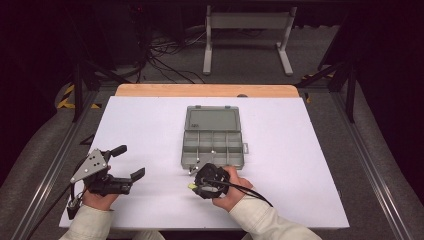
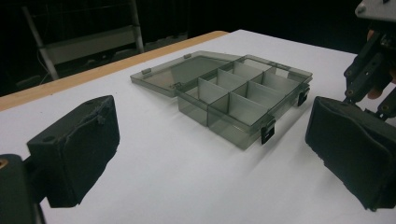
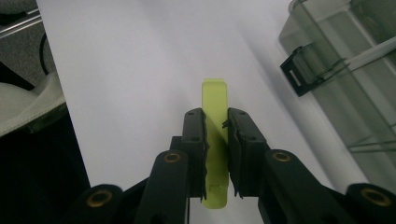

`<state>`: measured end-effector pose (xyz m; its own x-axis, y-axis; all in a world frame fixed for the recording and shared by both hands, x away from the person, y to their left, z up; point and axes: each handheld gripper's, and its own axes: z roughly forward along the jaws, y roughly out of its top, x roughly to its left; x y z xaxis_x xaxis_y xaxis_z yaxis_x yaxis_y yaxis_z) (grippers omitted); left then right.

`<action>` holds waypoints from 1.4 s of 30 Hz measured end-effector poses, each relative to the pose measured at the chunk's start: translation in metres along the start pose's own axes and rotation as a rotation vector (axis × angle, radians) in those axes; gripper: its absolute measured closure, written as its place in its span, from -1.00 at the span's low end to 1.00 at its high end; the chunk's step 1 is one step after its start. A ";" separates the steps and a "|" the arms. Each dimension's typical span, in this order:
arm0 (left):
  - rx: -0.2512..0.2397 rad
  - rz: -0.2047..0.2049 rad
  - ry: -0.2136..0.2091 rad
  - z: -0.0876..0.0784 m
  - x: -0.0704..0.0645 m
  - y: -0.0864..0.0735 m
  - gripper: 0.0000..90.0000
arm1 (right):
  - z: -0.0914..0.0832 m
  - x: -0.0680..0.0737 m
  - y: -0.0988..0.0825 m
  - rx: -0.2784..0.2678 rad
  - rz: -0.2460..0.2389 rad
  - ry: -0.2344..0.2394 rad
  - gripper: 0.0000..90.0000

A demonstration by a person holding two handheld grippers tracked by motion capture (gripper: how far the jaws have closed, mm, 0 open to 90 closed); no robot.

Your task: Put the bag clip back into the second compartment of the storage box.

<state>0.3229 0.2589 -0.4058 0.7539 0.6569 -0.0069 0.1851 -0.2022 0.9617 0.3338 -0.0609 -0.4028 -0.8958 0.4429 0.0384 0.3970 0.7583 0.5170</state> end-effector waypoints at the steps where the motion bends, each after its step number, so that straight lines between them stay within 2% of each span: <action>1: 0.000 0.000 0.000 0.000 0.000 0.000 -0.92 | 0.000 0.000 0.000 0.000 0.000 0.000 0.74; 6: -0.001 0.000 0.002 0.000 0.000 0.000 -0.92 | -0.010 -0.007 0.004 -0.027 0.013 -0.008 0.74; 8: -0.002 -0.001 0.001 0.000 0.000 0.000 -0.92 | -0.017 -0.015 0.006 -0.049 0.032 -0.006 0.74; 15: 0.000 -0.005 -0.001 0.001 0.000 0.000 -0.92 | -0.027 -0.027 0.010 -0.086 0.066 -0.010 0.74; 23: 0.001 -0.001 -0.001 0.001 0.000 0.000 -0.92 | -0.037 -0.041 0.020 -0.120 0.090 -0.040 0.74; 33: 0.005 -0.002 -0.001 0.001 0.000 0.000 -0.92 | -0.044 -0.061 0.027 -0.152 0.124 -0.062 0.74; 42: 0.009 -0.005 -0.003 0.002 0.001 -0.001 -0.92 | -0.045 -0.079 0.037 -0.168 0.154 -0.107 0.74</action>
<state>0.3248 0.2583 -0.4071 0.7551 0.6554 -0.0125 0.1945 -0.2058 0.9591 0.4101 -0.0895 -0.3477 -0.7975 0.6019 0.0414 0.4803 0.5918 0.6474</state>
